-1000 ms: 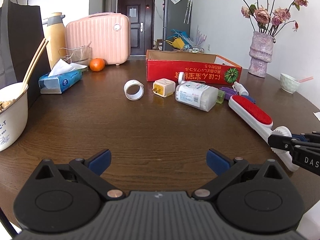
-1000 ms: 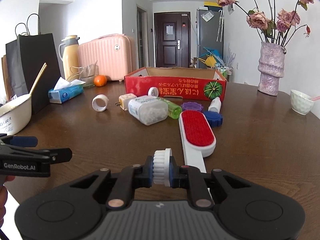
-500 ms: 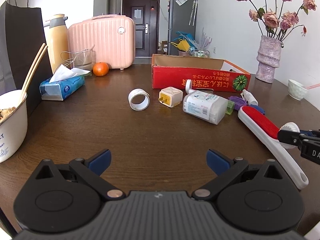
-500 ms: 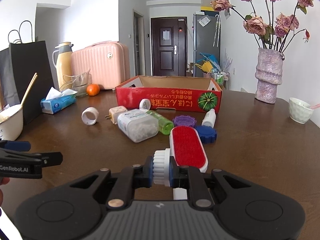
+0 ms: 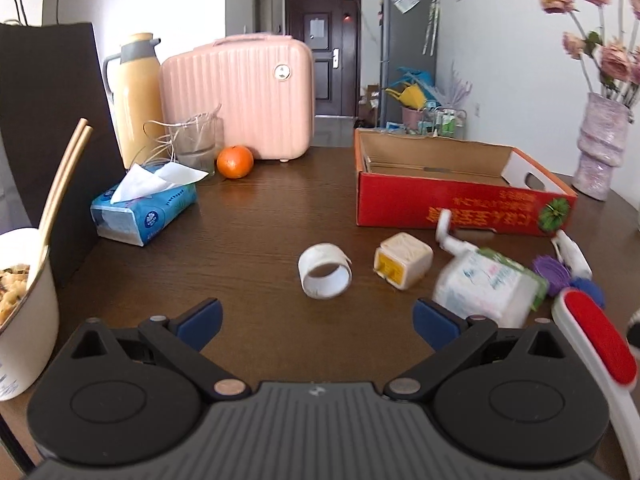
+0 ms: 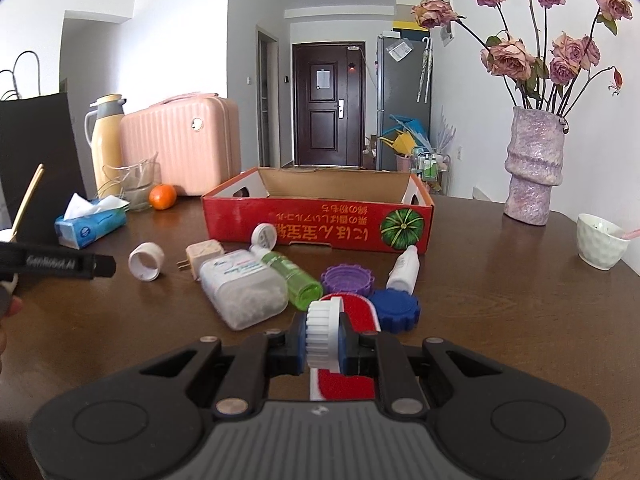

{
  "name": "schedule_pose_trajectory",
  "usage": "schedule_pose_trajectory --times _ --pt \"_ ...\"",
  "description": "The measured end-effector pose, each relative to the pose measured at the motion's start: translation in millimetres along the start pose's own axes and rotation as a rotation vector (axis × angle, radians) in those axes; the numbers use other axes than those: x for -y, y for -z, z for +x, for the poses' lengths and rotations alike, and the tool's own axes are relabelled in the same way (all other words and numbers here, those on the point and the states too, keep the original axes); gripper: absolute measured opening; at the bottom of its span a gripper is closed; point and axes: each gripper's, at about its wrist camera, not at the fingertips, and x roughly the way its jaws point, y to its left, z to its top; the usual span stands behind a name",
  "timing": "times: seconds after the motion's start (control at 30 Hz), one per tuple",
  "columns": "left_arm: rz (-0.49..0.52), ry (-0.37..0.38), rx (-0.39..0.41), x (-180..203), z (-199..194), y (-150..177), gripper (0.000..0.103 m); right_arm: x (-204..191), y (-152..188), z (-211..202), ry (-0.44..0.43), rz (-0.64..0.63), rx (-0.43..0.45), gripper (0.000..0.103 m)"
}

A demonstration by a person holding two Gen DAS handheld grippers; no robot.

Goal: Organize rigid objects
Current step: 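Carry the brush head with the right tool while the left tool grasps the white tape roll, then carry the tape roll and brush head over the red cardboard box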

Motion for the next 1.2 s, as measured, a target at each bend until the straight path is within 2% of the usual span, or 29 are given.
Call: schedule_pose_trajectory --times 0.43,0.7,0.73,0.8,0.83,0.87,0.97,1.2 --pt "-0.074 -0.116 -0.041 -7 71 -33 0.103 15 -18 29 0.046 0.036 0.019 0.014" --pt "-0.076 -0.112 -0.112 -6 104 -29 0.100 17 -16 41 0.054 0.046 0.003 0.014" --pt "-0.074 -0.107 -0.112 -6 106 -28 0.097 17 -16 42 0.054 0.046 0.001 0.014" --pt "-0.061 -0.093 -0.120 -5 111 -27 0.083 17 -15 42 0.055 0.046 -0.001 0.014" --pt "-0.052 -0.075 -0.132 -4 113 -27 0.061 17 -15 42 0.055 0.046 -0.001 0.014" --pt "-0.047 -0.052 -0.148 -5 115 -27 0.048 17 -15 42 0.055 0.047 0.001 0.014" --pt "-0.047 -0.038 -0.140 -6 110 -26 0.044 18 -15 41 0.055 0.049 0.006 0.014" --pt "-0.013 -0.021 -0.042 0 76 -28 0.044 18 -17 40 0.053 0.047 0.005 0.014"
